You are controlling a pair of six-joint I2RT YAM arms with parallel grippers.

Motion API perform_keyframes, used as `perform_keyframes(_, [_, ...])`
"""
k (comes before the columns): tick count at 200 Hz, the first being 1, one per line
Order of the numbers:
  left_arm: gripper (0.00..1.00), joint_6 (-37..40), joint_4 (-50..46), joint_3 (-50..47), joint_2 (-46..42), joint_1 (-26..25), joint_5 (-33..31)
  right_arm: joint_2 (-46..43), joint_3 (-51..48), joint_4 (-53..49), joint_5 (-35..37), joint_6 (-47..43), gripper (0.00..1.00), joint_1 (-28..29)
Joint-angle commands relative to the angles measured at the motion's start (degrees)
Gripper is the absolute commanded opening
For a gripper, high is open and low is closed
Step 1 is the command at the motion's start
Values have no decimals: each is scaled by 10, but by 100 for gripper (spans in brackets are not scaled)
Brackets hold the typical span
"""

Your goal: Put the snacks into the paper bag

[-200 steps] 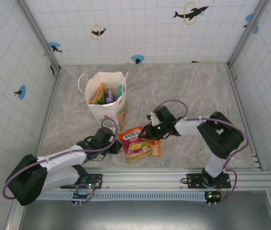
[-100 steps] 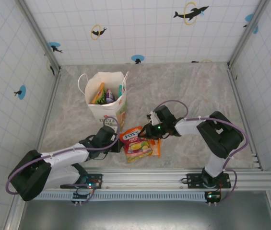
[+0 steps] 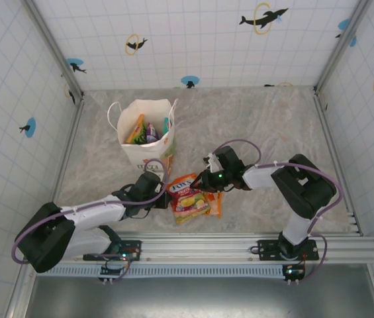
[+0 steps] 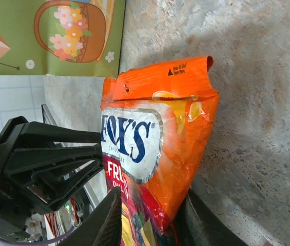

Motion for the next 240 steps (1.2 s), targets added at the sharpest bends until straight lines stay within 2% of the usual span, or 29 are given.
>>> perform_keyframes(1, [20, 17, 8, 20, 5, -7, -6, 3, -6, 26, -17, 0, 27, 0])
perform_keyframes(37, [20, 17, 4, 22, -1, -8, -8, -11, -11, 11, -8, -9, 13, -2])
perform_keyframes(78, [21, 19, -17, 35, -18, -8, -14, -42, -23, 3, 10, -15, 5, -3])
perform_keyframes(134, [35, 23, -54, 75, -70, -8, -12, -135, -53, -4, 59, -30, 0, -11])
perform_keyframes(195, [51, 75, -29, 116, -119, -9, 37, -293, -109, 16, 134, -88, 0, -29])
perform_keyframes(227, [52, 89, 4, 124, -136, -9, 58, -373, -124, 27, 168, -144, 0, -34])
perform_keyframes(240, [54, 96, 24, 126, -139, -9, 77, -403, -132, 35, 204, -162, 0, -37])
